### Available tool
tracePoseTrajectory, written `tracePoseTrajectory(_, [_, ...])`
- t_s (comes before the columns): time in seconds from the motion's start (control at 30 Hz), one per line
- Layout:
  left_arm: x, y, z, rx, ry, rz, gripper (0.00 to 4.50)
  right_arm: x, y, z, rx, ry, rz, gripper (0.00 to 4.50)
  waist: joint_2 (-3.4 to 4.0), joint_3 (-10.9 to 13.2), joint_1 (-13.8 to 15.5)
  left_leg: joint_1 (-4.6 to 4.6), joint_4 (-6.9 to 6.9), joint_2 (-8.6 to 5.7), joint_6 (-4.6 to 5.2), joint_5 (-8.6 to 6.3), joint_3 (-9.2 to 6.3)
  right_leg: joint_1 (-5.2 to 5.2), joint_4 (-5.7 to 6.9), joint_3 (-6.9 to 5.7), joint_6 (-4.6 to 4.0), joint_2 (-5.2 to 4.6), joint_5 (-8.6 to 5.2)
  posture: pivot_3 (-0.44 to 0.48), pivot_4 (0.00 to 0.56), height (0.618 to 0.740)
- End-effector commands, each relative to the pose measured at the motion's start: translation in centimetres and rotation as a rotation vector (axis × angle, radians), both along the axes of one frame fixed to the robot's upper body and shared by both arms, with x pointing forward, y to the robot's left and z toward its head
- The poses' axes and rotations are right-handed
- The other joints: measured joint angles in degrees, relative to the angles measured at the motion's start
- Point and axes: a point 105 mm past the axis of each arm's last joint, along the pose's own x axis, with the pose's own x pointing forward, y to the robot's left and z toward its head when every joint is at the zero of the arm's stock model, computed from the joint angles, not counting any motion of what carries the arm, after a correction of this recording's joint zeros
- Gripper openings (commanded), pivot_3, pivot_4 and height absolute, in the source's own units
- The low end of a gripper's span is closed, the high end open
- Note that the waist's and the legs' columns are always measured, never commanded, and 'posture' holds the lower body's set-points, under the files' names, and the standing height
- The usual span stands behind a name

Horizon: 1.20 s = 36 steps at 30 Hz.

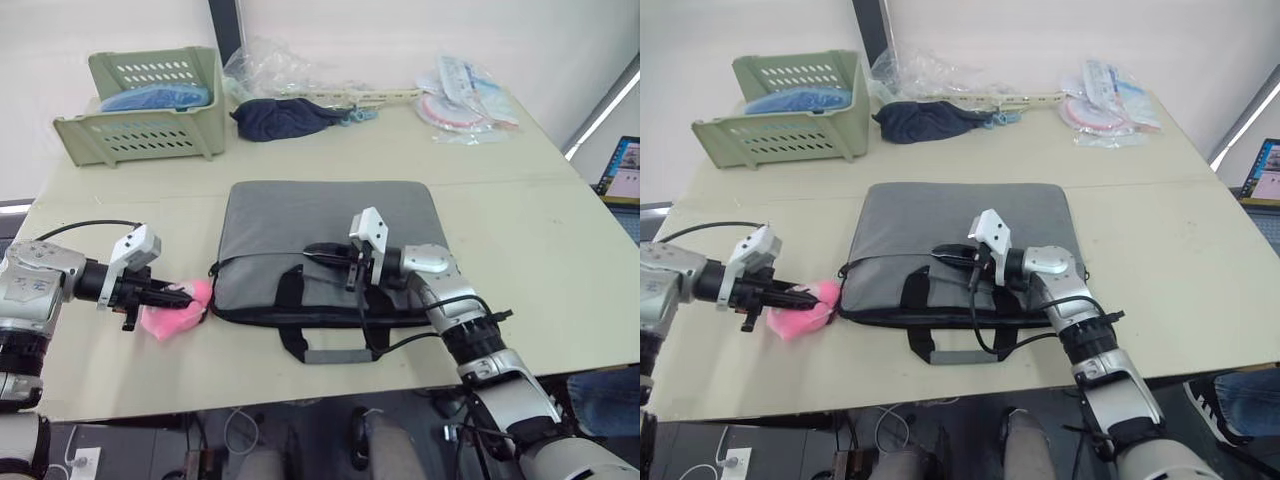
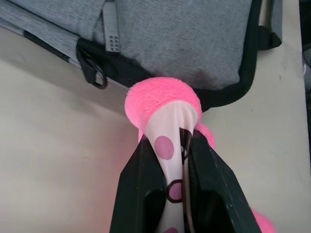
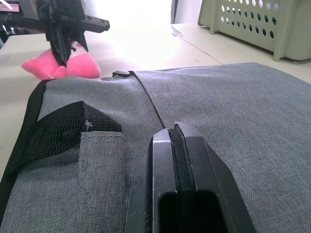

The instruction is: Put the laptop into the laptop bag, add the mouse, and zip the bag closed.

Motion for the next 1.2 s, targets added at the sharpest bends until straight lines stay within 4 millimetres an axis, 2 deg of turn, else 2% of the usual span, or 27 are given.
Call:
tracePoseTrajectory(0.03, [-1.8,-0.9,0.9,-0.046,0.03,-0.042,0.02,0.2,-1.4,-5.5,-0.112,0.174,-0.089,0.0,0.02,0.01,0.07,0.02,-0.01,0.01,-0.02,-0.01,-0.02,0.0,0.0,0.0,-0.02,0.02,-0.01,0.0,0.15,0.74])
tracePoseTrajectory(0.27, [-3.7,-2.2,0.4,-0.082,0.09,-0.045,0.02,0.3,-1.4,-5.5,-0.112,0.171,-0.089,0.0,0.07,0.04,-0.02,0.28,-0.21,0.05,-0.1,-0.06,0.0,0.04,0.02,0.14,-0.15,0.05,-0.09,0.0,0.15,0.74])
tracePoseTrajectory(0.43, [-3.8,-2.3,0.4,-0.088,0.085,-0.017,0.02,0.3,-1.4,-5.5,-0.11,0.173,-0.09,0.0,0.13,0.08,0.0,0.5,-0.32,0.09,-0.17,-0.09,0.05,0.07,0.05,0.17,-0.28,0.07,-0.16,0.0,0.15,0.74])
tracePoseTrajectory(0.5, [-3.8,-1.9,0.7,-0.09,0.072,-0.013,0.98,0.3,-1.4,-5.5,-0.111,0.173,-0.089,0.0,0.14,0.08,0.0,0.51,-0.32,0.09,-0.17,-0.1,0.04,0.07,0.06,0.16,-0.3,0.08,-0.17,0.0,0.15,0.74])
tracePoseTrajectory(0.53, [-3.8,-1.9,0.9,-0.096,0.075,-0.01,1.22,0.3,-1.4,-5.5,-0.111,0.173,-0.09,0.0,0.16,0.1,0.01,0.51,-0.33,0.09,-0.18,-0.1,0.04,0.07,0.06,0.17,-0.3,0.08,-0.17,0.0,0.15,0.74])
tracePoseTrajectory(0.57, [-3.9,-1.8,1.1,-0.1,0.077,-0.009,1.83,0.4,-1.4,-5.5,-0.11,0.173,-0.09,0.0,0.17,0.1,0.01,0.51,-0.33,0.09,-0.19,-0.1,0.04,0.06,0.05,0.17,-0.31,0.08,-0.17,0.0,0.15,0.74])
tracePoseTrajectory(0.73, [-5.9,-0.3,1.4,-0.037,0.168,-0.038,3.44,0.4,-1.4,-5.4,-0.11,0.171,-0.091,0.0,0.19,0.11,0.04,0.52,-0.33,0.1,-0.2,-0.11,0.04,0.06,0.05,0.17,-0.33,0.08,-0.19,0.0,0.15,0.74])
tracePoseTrajectory(0.77, [-6.5,0.1,1.5,-0.011,0.194,-0.055,4.02,0.4,-1.4,-5.5,-0.11,0.171,-0.091,0.0,0.21,0.13,0.05,0.52,-0.33,0.1,-0.2,-0.11,0.04,0.07,0.05,0.17,-0.34,0.08,-0.19,0.0,0.15,0.74])
tracePoseTrajectory(0.83, [-7.6,0.9,1.7,0.06,0.249,-0.087,4.37,0.5,-1.4,-5.5,-0.111,0.171,-0.09,0.0,0.21,0.13,0.06,0.52,-0.33,0.1,-0.2,-0.11,0.04,0.06,0.05,0.17,-0.34,0.08,-0.19,0.0,0.15,0.74])
tracePoseTrajectory(0.93, [-7.8,1.9,2.1,0.159,0.25,-0.117,4.37,0.5,-1.3,-5.4,-0.111,0.17,-0.087,0.0,0.32,0.19,0.28,0.53,-0.35,0.14,-0.24,-0.13,0.04,0.06,0.1,0.16,-0.46,0.1,-0.26,0.0,0.15,0.74])
tracePoseTrajectory(1.07, [-4.4,0.7,4.2,0.114,0.111,-0.135,4.37,0.7,-1.2,-5.3,-0.111,0.166,-0.084,0.0,0.26,0.17,1.1,0.56,-0.38,0.37,-0.38,-0.2,0.02,0.09,0.1,0.18,-0.64,0.18,-0.36,0.0,0.15,0.74])
tracePoseTrajectory(1.2, [-2.3,-1.4,4.4,0.107,0.058,-0.233,4.37,0.8,-1.3,-5.3,-0.115,0.166,-0.083,0.0,0.09,0.06,1.41,0.6,-0.32,0.29,-0.42,-0.18,0.09,0.18,0.19,0.18,-0.65,0.3,-0.37,0.0,0.15,0.74])
